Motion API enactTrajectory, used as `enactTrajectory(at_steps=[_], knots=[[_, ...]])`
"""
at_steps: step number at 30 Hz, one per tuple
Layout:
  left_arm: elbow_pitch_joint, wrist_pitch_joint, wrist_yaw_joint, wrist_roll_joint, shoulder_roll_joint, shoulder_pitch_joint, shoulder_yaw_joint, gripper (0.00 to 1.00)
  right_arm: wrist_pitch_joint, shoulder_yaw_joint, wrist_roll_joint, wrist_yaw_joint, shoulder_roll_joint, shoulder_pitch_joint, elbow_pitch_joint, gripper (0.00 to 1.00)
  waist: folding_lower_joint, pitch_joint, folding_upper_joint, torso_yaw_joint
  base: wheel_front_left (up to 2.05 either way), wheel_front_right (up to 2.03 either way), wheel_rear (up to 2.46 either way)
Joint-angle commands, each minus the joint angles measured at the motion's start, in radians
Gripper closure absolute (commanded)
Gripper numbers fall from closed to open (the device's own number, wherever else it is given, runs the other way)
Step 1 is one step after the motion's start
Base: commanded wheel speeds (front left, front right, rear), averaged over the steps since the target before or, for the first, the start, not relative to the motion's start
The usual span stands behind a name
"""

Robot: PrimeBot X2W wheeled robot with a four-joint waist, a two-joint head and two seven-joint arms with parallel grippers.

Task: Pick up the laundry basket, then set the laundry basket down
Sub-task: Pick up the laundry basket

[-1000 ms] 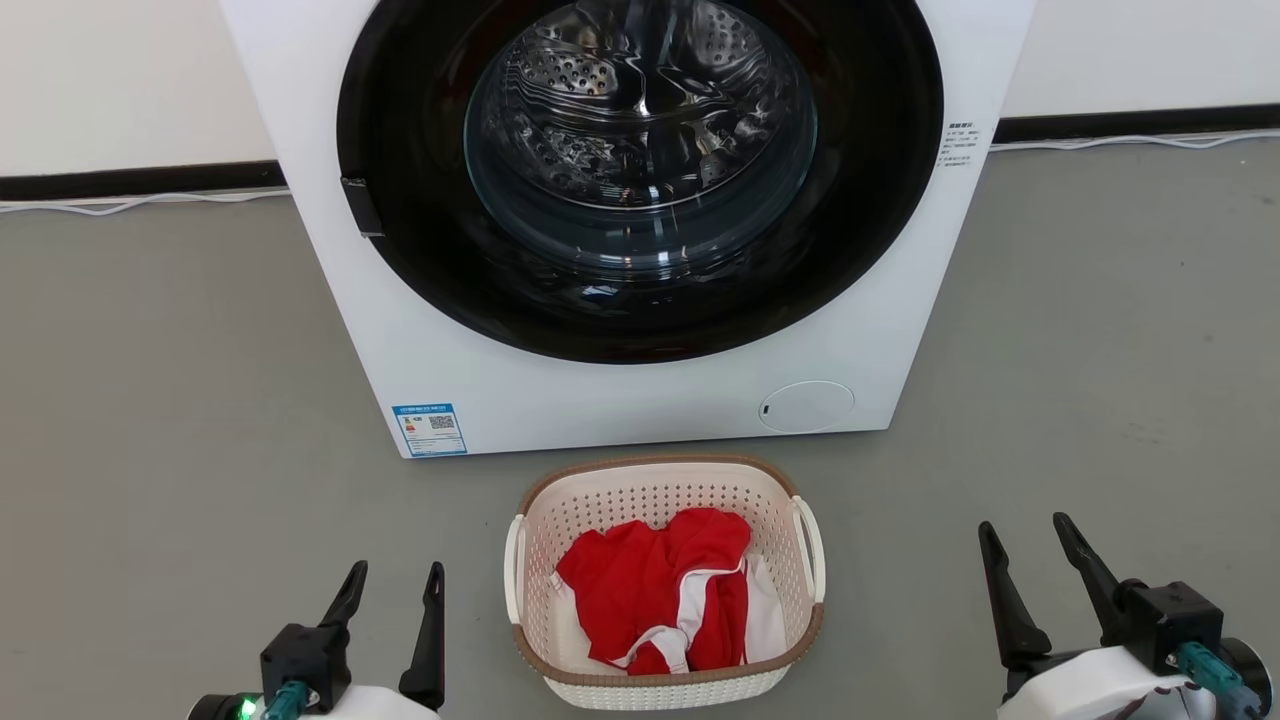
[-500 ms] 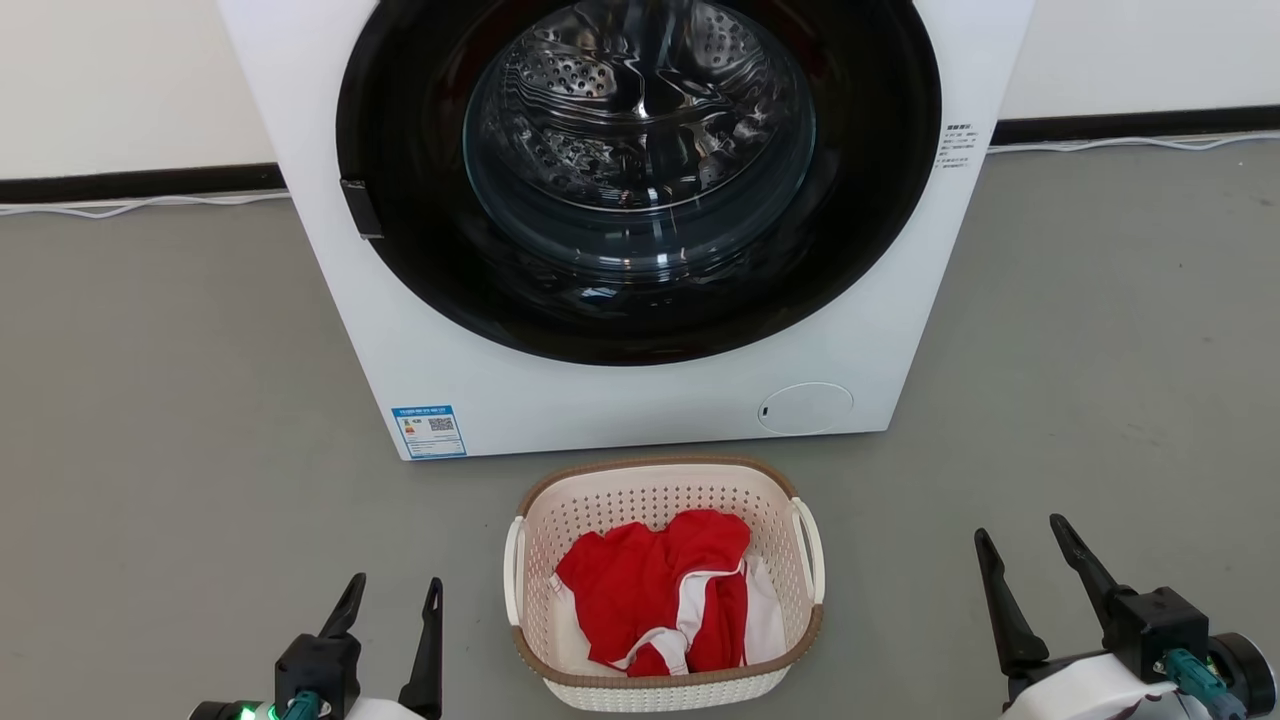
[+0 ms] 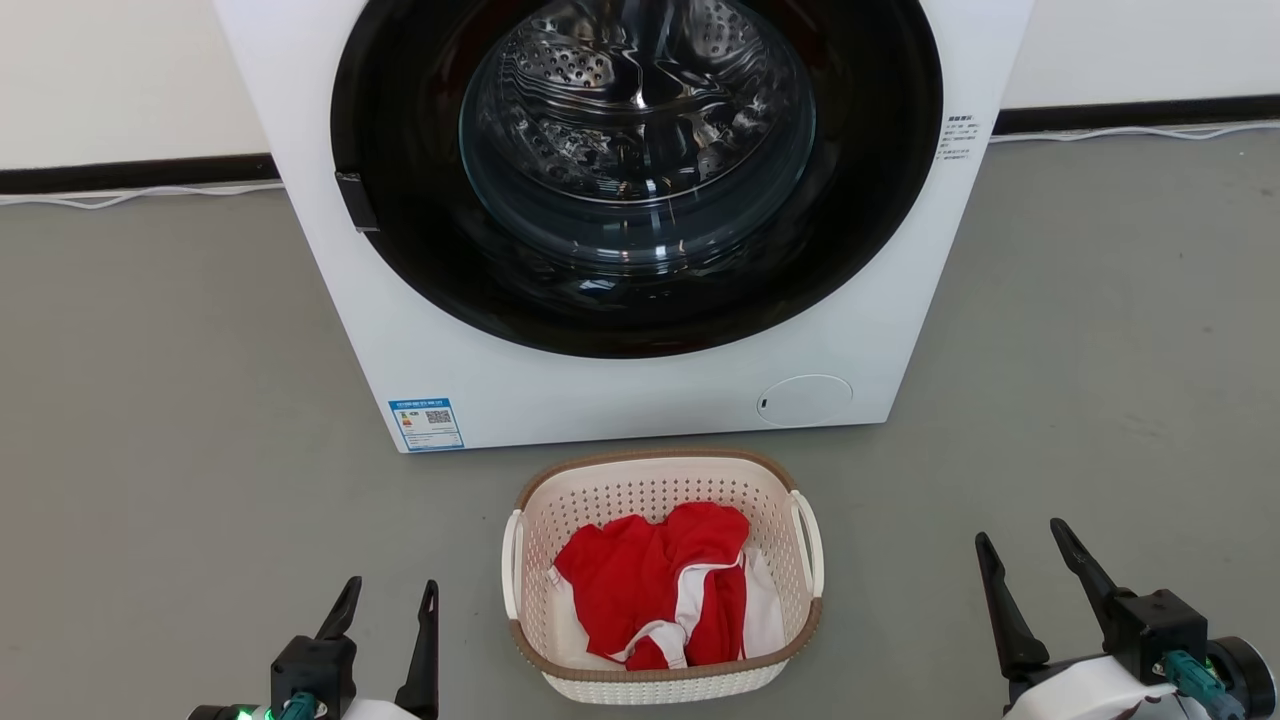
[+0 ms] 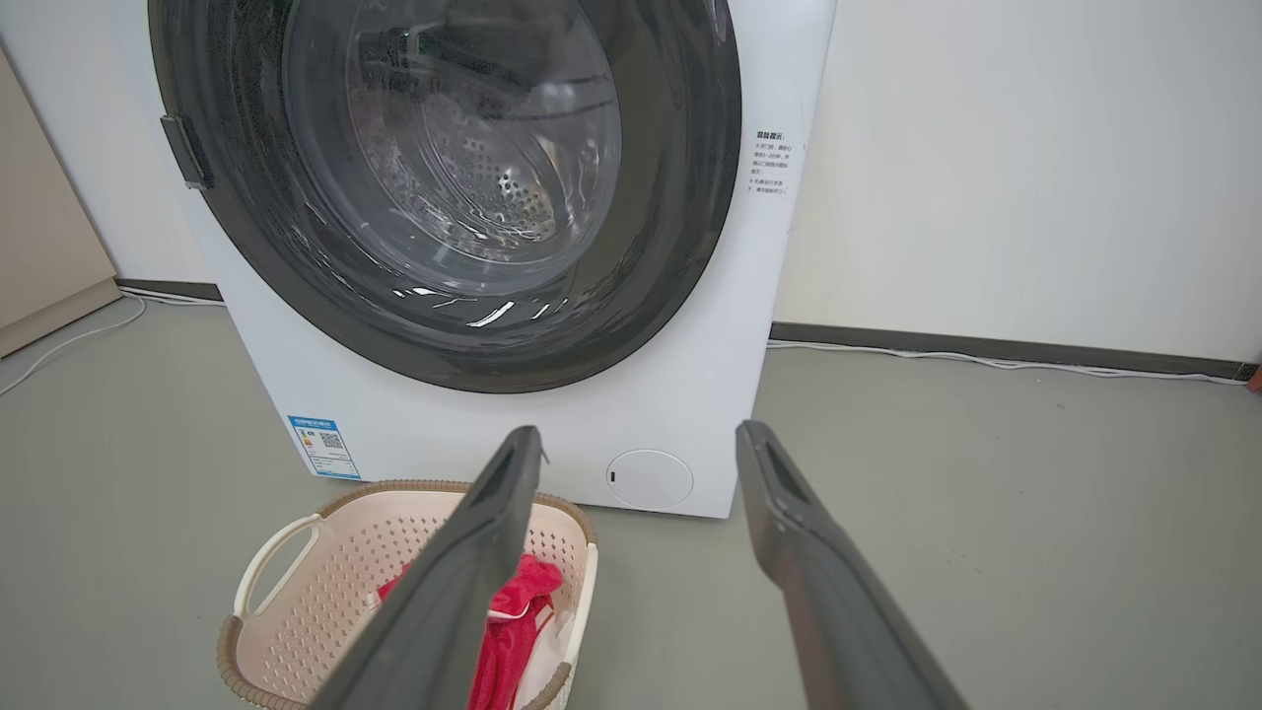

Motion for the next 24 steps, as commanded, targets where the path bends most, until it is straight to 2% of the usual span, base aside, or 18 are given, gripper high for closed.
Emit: enactTrajectory(at_steps=[1,11,19,24], knots=[[-0.021,-0.011,-0.005,-0.002,0.003,-0.026,0.033,0.0,-0.014,0.021,0.002,0.006,-0.013,-0.041,-0.02,0.0,0.0,0.003,0.0,0.0,0.0,0.0,0.0],[-0.018,-0.011,-0.012,-0.01,0.0,-0.073,0.045,0.0,-0.014,0.027,0.01,0.006,-0.004,-0.081,-0.012,0.0,0.0,0.085,0.0,0.002,0.0,0.0,0.0],[0.027,-0.011,-0.027,-0.05,-0.006,-0.206,0.059,0.0,-0.014,0.049,0.011,0.006,-0.009,-0.219,0.084,0.0,0.0,0.249,0.0,0.011,0.0,0.0,0.0],[0.138,-0.011,-0.044,-0.069,-0.009,-0.34,0.045,0.0,-0.014,0.07,0.012,0.006,-0.019,-0.343,0.184,0.0,0.0,0.379,0.0,0.018,0.0,0.0,0.0]])
